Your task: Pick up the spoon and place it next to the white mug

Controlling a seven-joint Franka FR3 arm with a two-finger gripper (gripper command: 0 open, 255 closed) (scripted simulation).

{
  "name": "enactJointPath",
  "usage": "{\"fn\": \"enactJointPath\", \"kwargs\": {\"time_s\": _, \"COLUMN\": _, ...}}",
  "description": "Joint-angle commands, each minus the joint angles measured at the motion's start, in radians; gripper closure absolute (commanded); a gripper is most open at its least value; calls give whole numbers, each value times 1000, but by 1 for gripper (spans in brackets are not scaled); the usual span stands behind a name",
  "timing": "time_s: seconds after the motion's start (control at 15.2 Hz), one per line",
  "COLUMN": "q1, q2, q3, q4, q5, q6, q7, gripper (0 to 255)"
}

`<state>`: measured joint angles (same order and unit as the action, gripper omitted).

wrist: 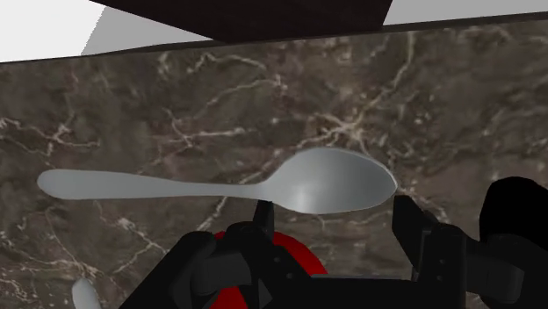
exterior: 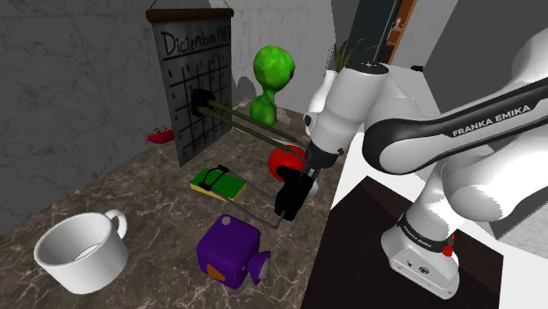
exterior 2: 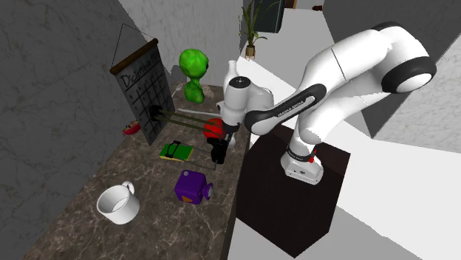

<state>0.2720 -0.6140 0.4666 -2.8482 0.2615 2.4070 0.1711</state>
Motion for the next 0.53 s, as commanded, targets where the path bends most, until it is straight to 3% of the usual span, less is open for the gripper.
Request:
{"fn": "enactJointPath", "kwargs": {"time_s": 0.0, "q1": 1, "q2": -22, "q3": -9, "q4": 17, "q5": -4, "q6": -39, "q7": -2, "gripper": 255}}
{"fn": "enactJointPath", "kwargs": {"time_s": 0.46, "q1": 1, "q2": -86, "q3": -40, "q4": 77, "q5": -18, "q6": -162, "q7": -10, "gripper": 255}}
